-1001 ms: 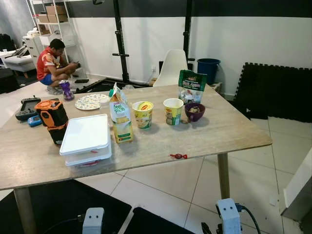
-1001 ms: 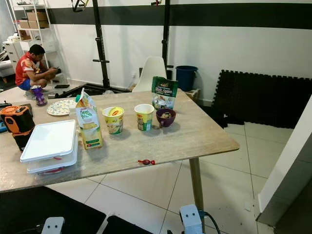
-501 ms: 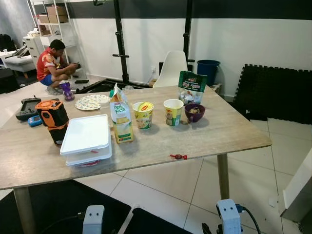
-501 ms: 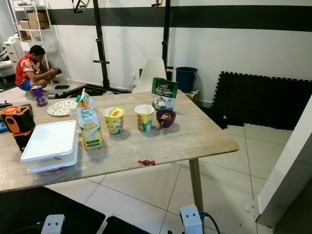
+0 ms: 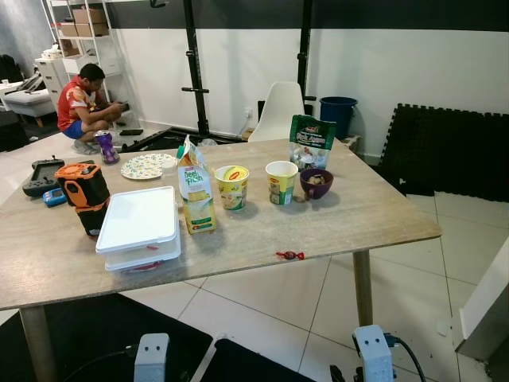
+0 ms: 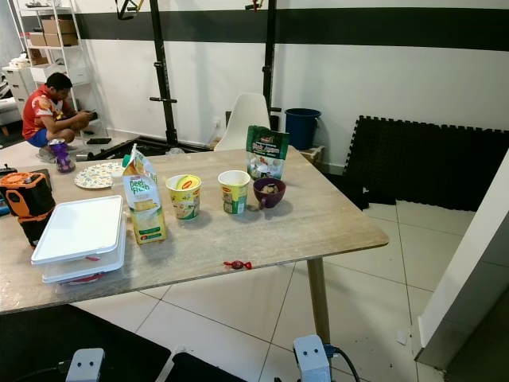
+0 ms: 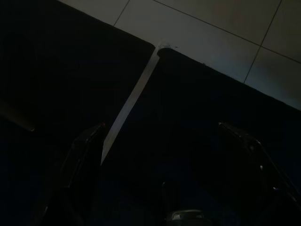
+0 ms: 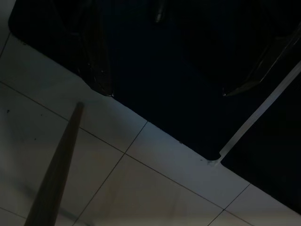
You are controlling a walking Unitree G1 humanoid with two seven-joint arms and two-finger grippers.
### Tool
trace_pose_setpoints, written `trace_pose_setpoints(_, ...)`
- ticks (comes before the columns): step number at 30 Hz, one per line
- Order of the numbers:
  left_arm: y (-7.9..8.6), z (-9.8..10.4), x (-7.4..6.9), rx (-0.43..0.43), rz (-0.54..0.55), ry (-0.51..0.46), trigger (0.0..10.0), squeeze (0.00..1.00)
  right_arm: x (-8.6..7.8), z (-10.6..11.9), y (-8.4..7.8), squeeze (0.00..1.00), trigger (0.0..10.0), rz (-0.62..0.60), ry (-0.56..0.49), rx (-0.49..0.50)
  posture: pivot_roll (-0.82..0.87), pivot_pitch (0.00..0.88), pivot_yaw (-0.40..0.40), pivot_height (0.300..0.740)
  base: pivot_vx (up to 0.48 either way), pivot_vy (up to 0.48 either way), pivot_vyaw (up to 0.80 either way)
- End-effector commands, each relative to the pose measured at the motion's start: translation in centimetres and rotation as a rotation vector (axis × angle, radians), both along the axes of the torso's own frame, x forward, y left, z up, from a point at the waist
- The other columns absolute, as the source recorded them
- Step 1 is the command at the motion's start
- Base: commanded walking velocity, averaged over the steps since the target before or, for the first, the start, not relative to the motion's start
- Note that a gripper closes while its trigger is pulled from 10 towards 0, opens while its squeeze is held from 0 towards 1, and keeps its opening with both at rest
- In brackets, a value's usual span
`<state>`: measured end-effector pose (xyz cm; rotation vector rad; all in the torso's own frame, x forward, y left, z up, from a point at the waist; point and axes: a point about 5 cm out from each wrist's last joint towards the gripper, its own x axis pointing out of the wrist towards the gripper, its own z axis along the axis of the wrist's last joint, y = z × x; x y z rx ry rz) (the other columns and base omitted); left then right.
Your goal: Restocking fridge
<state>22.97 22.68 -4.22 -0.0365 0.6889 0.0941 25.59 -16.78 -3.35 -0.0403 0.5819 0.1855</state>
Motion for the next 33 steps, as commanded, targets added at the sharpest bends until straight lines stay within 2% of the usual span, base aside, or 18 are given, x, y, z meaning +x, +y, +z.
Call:
trace_pose_setpoints(1,-0.18,-0.22,-0.19,-0.005,0.004,0.014,10.0,0.00,-0.12,-0.14,0.02,0.00,10.0,0.020,0.014,-0.012,0.04,0.057,0.009,0.734,0.000,0.000,0.00)
trace_pose_setpoints(5,-0.25,-0.21,-0.14,-0.005,-0.001,0.014,10.0,0.00,-0.06,-0.09,0.06,0.00,10.0,0.025,0.011,-0.013,0.04,0.063,0.009,0.734,0.000,0.000,0.13)
trace_pose_setpoints(28,-0.10,-0.11,-0.20,-0.007,0.003,0.008,10.0,0.00,-0.13,-0.12,-0.39,0.00,10.0,0.021,0.016,-0.030,0.05,0.078,0.005,0.734,0.000,0.000,0.80)
trace_pose_setpoints(32,-0.01,-0.10,-0.16,-0.006,0.003,0.010,10.0,0.00,-0.14,-0.14,-0.45,0.00,10.0,0.021,0.018,-0.038,0.05,0.078,0.005,0.734,0.000,0.000,0.54)
trace_pose_setpoints(33,0.05,-0.11,-0.16,-0.004,0.002,0.012,10.0,0.00,-0.20,-0.20,-0.73,0.00,10.0,-0.013,0.024,-0.031,0.05,0.078,0.005,0.734,0.000,0.000,0.00)
